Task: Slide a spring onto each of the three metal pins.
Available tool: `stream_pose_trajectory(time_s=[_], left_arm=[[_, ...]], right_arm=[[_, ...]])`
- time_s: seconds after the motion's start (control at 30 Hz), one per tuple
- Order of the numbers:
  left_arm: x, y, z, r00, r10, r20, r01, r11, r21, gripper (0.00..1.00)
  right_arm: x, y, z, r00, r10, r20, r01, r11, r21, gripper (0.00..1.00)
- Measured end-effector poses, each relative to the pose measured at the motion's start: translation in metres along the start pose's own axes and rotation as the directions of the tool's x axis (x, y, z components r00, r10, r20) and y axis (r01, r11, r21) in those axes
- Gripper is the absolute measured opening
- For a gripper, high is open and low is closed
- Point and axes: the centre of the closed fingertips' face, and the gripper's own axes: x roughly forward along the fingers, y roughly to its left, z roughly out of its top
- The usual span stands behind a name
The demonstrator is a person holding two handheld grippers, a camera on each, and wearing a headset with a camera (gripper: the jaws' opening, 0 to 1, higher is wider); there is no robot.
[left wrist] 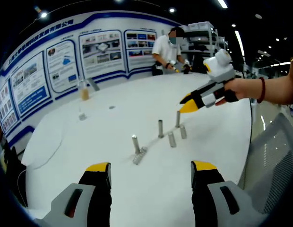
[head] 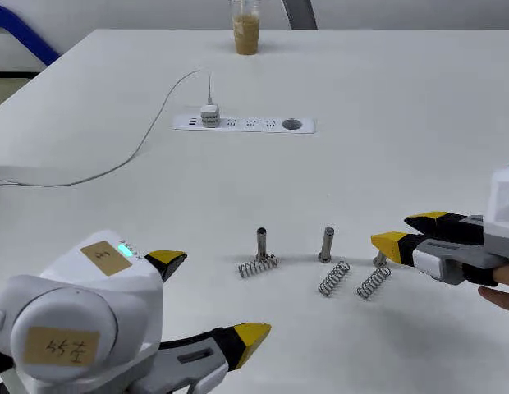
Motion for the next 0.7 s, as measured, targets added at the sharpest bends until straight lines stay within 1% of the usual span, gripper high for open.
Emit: stream_pose_trajectory(time_s=[0.07,0.13,0.2,0.33,0.4,0.53,0.7], left_arm=[[0.003,0.001,0.0,1.0,-0.008,0.003,0.008,1.0,-0.003,0.68],[0.007,0.002,0.0,0.9996,-0.029,0.005,0.029,1.0,-0.01,0.64],[0.011,0.003,0.0,0.9992,-0.038,0.008,0.038,0.999,-0.011,0.62],[0.022,0.007,-0.002,0.9988,-0.05,-0.004,0.05,0.999,0.002,0.61],[0.027,0.009,-0.004,0.9988,-0.049,-0.007,0.049,0.999,0.004,0.59],[0.04,0.014,-0.012,0.9982,-0.052,-0.03,0.052,0.999,0.015,0.56],[0.052,0.02,-0.017,0.9979,-0.057,-0.032,0.058,0.998,0.032,0.52]], right_arm=[[-0.002,0.002,0.0,1.0,0.009,-0.002,-0.009,1.0,-0.002,0.43],[-0.004,0.005,-0.001,0.9997,0.022,0.001,-0.022,1.0,-0.005,0.47],[-0.006,0.008,0.0,0.9993,0.036,0.006,-0.036,0.999,-0.014,0.48],[-0.009,0.013,0.0,0.9981,0.061,0.011,-0.06,0.998,-0.031,0.52],[-0.01,0.014,0.001,0.9976,0.067,0.014,-0.067,0.997,-0.039,0.52],[-0.012,0.017,0.001,0.9965,0.081,0.021,-0.08,0.996,-0.043,0.53],[-0.013,0.021,0.0,0.9946,0.099,0.03,-0.098,0.994,-0.044,0.53]])
